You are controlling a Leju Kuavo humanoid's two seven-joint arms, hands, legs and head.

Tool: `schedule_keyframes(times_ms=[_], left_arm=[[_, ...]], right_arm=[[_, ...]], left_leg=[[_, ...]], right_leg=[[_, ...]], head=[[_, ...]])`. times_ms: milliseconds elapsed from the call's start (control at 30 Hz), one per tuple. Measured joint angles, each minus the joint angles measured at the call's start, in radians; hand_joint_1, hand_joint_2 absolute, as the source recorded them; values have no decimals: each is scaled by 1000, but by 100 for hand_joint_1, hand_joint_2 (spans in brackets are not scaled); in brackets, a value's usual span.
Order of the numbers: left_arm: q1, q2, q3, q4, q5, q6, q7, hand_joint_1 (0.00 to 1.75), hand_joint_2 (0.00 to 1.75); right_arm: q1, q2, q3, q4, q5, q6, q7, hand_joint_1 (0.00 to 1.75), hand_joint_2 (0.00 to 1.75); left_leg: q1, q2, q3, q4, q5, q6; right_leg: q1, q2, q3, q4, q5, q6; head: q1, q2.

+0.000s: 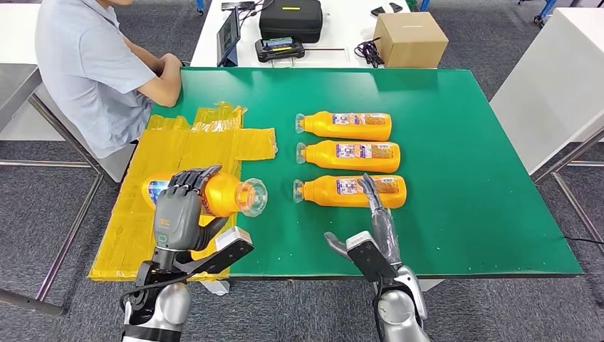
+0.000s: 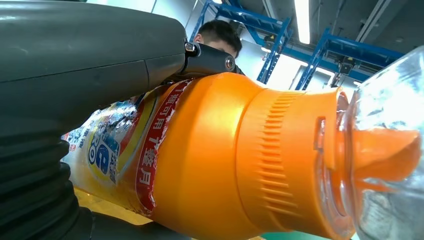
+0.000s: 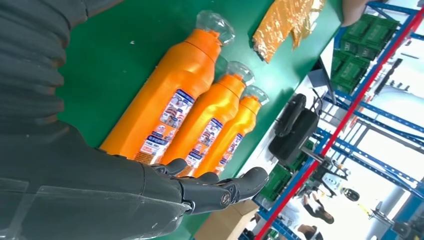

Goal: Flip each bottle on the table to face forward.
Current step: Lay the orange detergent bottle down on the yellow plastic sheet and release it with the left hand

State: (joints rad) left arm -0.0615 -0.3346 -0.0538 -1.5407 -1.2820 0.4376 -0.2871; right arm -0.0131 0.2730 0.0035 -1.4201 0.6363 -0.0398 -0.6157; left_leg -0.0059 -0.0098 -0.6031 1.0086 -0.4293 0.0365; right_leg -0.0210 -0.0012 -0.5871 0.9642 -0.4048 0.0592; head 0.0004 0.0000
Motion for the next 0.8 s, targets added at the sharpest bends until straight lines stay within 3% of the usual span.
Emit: schedule_keyframes(times_ms=[167, 300, 800], left_arm=[[-10, 8, 0, 14, -21, 1, 13, 175, 175], [-35, 26, 2, 68, -170, 6, 109, 175, 175], [-233, 181, 100, 609, -288, 72, 268, 175, 175]], right_arm=[[0, 2, 0, -9, -7, 4, -2, 0, 175], [0, 2, 5, -11, -33, 25, -8, 0, 175], [-25, 2, 16, 66, -90, 49, -38, 0, 175]], left_leg=[[0, 0, 0, 0, 0, 0], [0, 0, 0, 0, 0, 0], [0, 0, 0, 0, 1, 0]], right_leg=[[0, 0, 0, 0, 0, 0], [0, 0, 0, 0, 0, 0], [0, 0, 0, 1, 0, 0]], head=[[0, 0], [0, 0], [0, 0]])
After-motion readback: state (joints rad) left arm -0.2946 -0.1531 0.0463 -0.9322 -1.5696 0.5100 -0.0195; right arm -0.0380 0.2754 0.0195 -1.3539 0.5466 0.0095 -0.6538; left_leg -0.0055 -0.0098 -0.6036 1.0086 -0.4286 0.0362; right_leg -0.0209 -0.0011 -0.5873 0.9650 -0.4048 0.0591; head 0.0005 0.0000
